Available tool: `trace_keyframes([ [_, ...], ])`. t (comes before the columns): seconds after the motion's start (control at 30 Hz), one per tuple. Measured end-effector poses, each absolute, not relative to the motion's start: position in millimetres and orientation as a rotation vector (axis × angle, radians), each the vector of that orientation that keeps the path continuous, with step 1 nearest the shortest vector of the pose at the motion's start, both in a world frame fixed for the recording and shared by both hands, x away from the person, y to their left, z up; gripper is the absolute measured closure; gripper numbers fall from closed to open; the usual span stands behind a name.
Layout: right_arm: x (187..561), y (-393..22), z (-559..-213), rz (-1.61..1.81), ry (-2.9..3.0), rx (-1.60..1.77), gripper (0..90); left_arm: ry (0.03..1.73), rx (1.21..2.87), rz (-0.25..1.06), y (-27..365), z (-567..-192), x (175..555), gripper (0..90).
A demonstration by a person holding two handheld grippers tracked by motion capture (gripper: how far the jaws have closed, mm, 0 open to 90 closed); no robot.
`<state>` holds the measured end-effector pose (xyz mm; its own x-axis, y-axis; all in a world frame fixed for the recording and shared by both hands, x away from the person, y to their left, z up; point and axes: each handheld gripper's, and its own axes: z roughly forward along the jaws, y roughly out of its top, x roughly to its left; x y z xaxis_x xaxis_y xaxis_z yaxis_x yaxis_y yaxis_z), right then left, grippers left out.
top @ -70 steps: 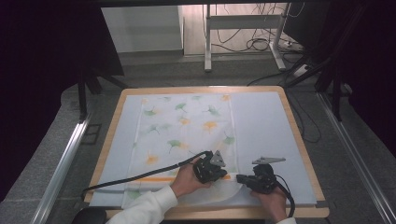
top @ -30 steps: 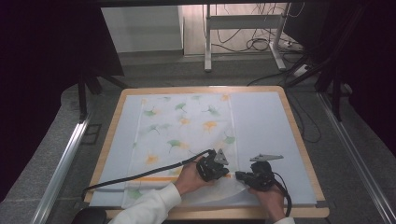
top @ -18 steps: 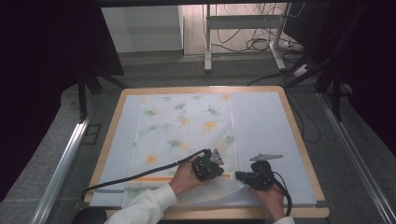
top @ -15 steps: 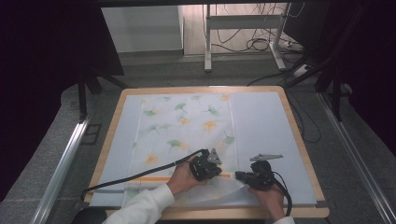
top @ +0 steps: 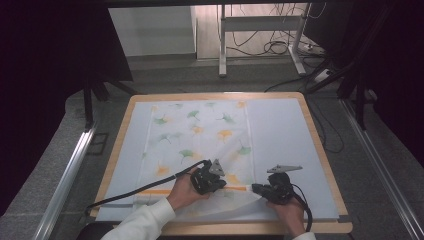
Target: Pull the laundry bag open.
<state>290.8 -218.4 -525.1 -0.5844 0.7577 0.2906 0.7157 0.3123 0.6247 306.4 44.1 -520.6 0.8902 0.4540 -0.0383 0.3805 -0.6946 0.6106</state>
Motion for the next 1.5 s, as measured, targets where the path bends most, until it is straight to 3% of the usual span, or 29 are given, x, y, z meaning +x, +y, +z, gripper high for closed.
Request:
trace_keyframes([
  [1.5,289.8,-218.4,-525.0,1.138,2.501,1.383,89.8,0.737,2.389,0.167,110.8,-523.9,296.9,90.0],
])
